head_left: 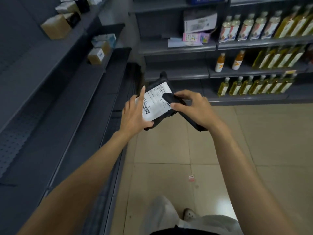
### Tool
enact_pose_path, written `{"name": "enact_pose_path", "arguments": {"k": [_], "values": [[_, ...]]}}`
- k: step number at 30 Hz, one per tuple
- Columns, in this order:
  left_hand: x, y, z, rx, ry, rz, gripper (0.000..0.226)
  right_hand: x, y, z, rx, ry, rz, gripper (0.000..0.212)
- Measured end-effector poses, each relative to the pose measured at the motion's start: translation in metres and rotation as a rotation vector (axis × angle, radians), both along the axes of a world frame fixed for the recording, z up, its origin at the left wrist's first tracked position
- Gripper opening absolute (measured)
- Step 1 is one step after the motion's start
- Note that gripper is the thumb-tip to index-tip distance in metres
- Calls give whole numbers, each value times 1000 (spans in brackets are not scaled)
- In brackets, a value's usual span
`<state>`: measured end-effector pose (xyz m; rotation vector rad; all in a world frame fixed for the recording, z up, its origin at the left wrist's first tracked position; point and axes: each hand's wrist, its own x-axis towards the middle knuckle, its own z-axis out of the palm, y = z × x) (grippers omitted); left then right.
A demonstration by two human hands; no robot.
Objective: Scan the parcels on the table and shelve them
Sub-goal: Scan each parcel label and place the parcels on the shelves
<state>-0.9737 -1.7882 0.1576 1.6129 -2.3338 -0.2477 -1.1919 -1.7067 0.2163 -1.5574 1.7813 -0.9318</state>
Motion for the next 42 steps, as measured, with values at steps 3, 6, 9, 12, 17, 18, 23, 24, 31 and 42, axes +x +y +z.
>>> {"name": "enact_pose_path", "arguments": {"k": [3, 6, 9, 12, 17, 18, 23, 24, 31, 42], "values": [[5, -58, 5, -16, -1, 41, 141, 2, -63, 4, -27, -9, 35, 67], [13, -116, 6, -26, -10, 70, 142, 6, -126, 6, -30, -15, 76, 66], [24, -186, 9, -33, -4, 90, 142, 14, -196, 13, -33, -24, 84, 65], [35, -260, 21, -33, -7, 74, 142, 24, -269, 23, -69, -34, 97, 55], [61, -366, 43, -67, 20, 110, 141, 43, -373, 29, -92, -37, 119, 47], [65, -382, 47, -63, 19, 121, 140, 48, -392, 29, -88, -45, 125, 48], [94, -451, 59, -66, 33, 213, 126, 77, -484, 28, -91, -97, 220, 51], [101, -463, 60, -66, 44, 234, 124, 83, -503, 29, -97, -103, 244, 51], [130, -547, 68, -142, 58, 402, 113, 106, -635, 47, -137, -86, 455, 58], [161, -608, 130, -381, 1, 818, 93, 144, -788, 83, -219, -165, 769, 53]]}}
